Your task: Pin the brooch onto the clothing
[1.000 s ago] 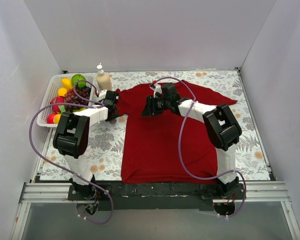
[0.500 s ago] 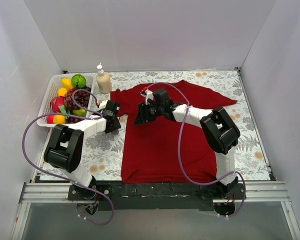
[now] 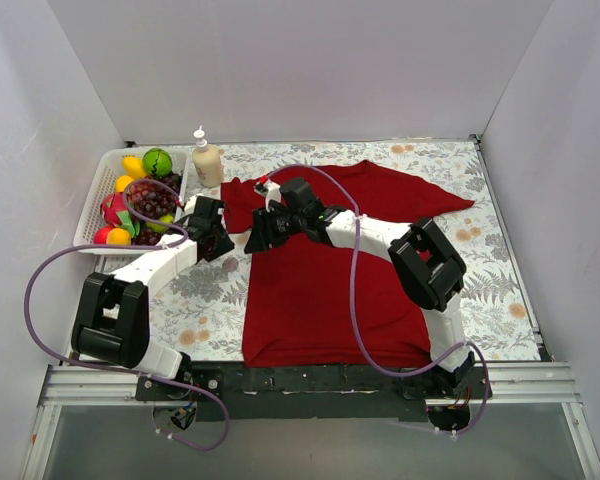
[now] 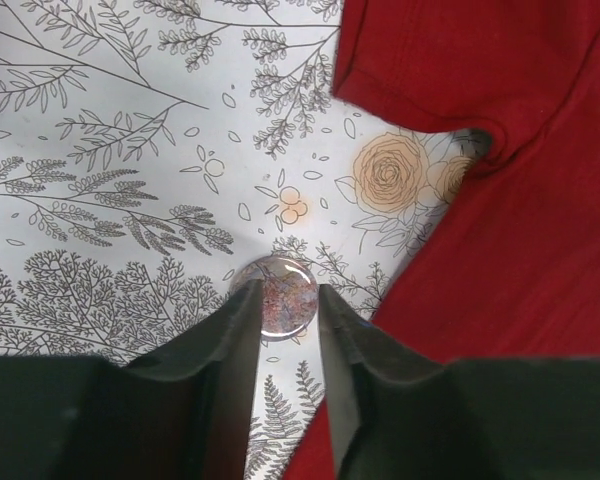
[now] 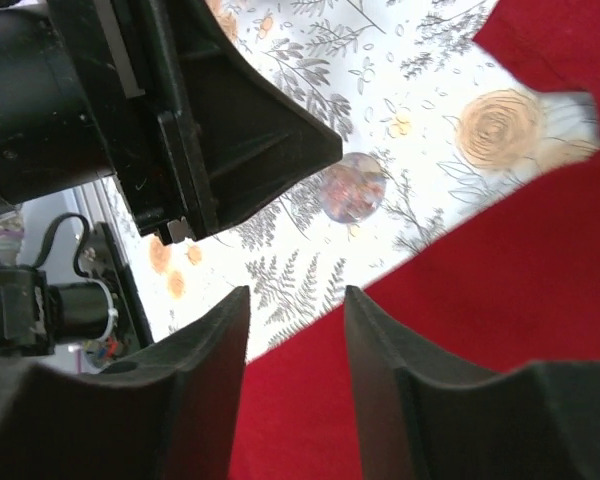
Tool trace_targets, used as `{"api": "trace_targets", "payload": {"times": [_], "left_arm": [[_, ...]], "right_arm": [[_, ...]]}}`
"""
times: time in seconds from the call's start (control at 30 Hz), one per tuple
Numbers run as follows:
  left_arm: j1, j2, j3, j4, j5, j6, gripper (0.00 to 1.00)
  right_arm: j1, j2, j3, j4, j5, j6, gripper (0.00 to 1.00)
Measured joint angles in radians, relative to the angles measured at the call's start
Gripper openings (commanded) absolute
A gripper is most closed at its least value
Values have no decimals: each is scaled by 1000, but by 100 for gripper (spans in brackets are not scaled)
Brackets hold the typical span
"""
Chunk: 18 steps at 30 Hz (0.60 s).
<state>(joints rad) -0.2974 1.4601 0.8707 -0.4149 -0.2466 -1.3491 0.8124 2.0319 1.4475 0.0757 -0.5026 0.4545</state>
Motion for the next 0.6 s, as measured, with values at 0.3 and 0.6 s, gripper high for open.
{"api": "trace_targets", "payload": {"times": [0.3, 0.6], "left_arm": [[77, -6, -55, 8, 82, -2, 15], [113, 53, -97, 62, 171, -4, 12]], "right_arm": [[35, 143, 145, -80, 40, 33, 46], [39, 225, 214, -147, 56, 60, 43]]}}
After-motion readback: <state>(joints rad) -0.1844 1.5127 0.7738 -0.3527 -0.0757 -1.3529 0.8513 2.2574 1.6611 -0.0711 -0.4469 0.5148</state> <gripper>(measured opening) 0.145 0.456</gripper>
